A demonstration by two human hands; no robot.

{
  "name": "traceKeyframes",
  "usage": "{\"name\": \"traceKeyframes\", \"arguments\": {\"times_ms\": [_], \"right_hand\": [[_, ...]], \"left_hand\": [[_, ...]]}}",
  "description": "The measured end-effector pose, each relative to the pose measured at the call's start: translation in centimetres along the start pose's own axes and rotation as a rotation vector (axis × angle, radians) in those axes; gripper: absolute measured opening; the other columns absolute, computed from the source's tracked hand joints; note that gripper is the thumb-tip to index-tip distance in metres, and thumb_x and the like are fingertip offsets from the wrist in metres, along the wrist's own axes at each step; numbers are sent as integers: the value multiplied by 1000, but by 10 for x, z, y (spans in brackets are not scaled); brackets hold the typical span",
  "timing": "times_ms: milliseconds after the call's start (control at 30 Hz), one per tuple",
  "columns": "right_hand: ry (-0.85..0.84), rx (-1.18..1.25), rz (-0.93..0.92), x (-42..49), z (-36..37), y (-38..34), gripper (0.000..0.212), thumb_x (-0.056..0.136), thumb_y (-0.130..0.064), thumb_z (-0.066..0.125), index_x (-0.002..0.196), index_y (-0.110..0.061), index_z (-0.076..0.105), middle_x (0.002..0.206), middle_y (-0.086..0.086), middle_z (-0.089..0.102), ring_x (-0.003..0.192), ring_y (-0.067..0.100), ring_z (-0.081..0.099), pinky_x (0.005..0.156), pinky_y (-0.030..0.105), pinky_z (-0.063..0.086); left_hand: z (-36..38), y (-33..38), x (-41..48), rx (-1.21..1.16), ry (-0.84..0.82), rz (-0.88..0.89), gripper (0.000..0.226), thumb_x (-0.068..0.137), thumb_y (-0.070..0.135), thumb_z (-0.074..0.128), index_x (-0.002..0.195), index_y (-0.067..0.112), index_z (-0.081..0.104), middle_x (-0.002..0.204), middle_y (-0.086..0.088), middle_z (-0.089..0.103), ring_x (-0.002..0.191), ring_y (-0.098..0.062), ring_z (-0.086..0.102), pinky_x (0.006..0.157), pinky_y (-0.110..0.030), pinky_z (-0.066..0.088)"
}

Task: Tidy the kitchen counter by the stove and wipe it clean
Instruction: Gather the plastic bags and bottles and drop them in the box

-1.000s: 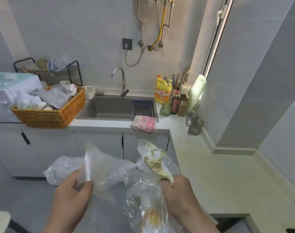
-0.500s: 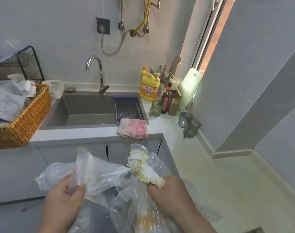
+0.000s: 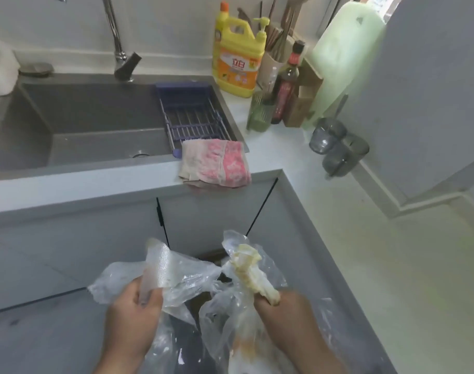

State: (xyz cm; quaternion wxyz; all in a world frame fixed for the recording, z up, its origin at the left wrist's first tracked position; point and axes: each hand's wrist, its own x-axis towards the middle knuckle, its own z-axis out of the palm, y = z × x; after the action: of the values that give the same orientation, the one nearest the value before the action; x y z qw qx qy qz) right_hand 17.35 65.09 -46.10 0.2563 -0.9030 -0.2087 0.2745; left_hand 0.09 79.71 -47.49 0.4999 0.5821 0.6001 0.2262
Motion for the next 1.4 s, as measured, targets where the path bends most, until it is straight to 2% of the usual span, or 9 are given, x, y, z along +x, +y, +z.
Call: {"name": "traceKeyframes", "arguments": {"times_ms": [367, 467, 667, 867, 1033, 1133, 1200, 1300, 1400], "right_hand": [[-39, -66, 82, 163, 151, 118, 39, 82, -31, 59, 46, -20, 48, 39, -4, 40, 40, 11, 33, 42, 24, 27], [-41, -75, 100, 200, 187, 151, 45, 82, -30, 60, 45, -14, 40, 38, -4, 41, 39, 11, 36, 43, 26, 28], [-45, -29, 148, 264, 242, 199, 50, 85, -32, 62, 43, -13, 42, 32, -5, 40, 34, 7, 36, 42, 26, 31], [-2, -6, 149, 324, 282, 238, 52, 85, -32, 62, 42, -17, 37, 33, -7, 33, 36, 9, 31, 43, 27, 30], [-23, -58, 95, 358, 301, 266, 45, 89, -32, 59, 49, -19, 43, 45, -3, 41, 45, 15, 40, 48, 28, 34], [5, -53, 101, 376, 317, 281, 45, 88, -35, 59, 50, -16, 45, 44, -4, 41, 44, 15, 41, 45, 26, 33], [11, -61, 81, 384, 329, 289, 45, 90, -33, 58, 52, -13, 46, 46, -3, 41, 44, 12, 40, 45, 25, 33], [12, -88, -16, 390, 350, 297, 44, 93, -33, 57, 53, -16, 46, 50, -3, 43, 47, 11, 42, 49, 26, 35], [63, -98, -64, 394, 375, 305, 42, 93, -38, 54, 57, -17, 48, 51, -3, 43, 47, 10, 42, 48, 23, 33]], "left_hand": [[154, -173, 117, 52, -75, -83, 15, 88, 9, 59, 74, 14, 62, 72, -15, 64, 57, -15, 51, 53, -28, 41], [192, -215, 143, 40, -64, -46, 17, 88, 6, 58, 75, 16, 64, 67, -6, 63, 54, -2, 53, 49, -13, 39], [265, -283, 193, -3, -100, -64, 21, 88, 9, 57, 70, 19, 61, 65, 3, 63, 58, -1, 56, 49, -9, 39], [337, -330, 235, 25, -295, 5, 9, 94, 17, 58, 93, 22, 66, 79, 14, 69, 72, 11, 62, 56, -2, 42], [379, -367, 255, 90, -467, 31, 31, 103, 11, 37, 81, 11, 58, 62, 9, 67, 60, -2, 63, 54, -10, 49], [392, -393, 269, 123, -587, 11, 14, 97, -2, 47, 104, -6, 59, 82, 7, 57, 77, -7, 61, 86, -29, 55], [391, -402, 274, 139, -645, -10, 11, 94, -4, 51, 97, -1, 62, 82, 9, 54, 88, -24, 62, 90, -36, 51], [381, -405, 273, 20, -522, -40, 23, 99, 18, 48, 82, 27, 61, 82, 10, 64, 86, -14, 64, 76, -25, 50], [364, -411, 268, -129, -301, -38, 29, 101, 41, 37, 100, 31, 64, 95, 17, 67, 87, 5, 63, 74, -16, 49]]}}
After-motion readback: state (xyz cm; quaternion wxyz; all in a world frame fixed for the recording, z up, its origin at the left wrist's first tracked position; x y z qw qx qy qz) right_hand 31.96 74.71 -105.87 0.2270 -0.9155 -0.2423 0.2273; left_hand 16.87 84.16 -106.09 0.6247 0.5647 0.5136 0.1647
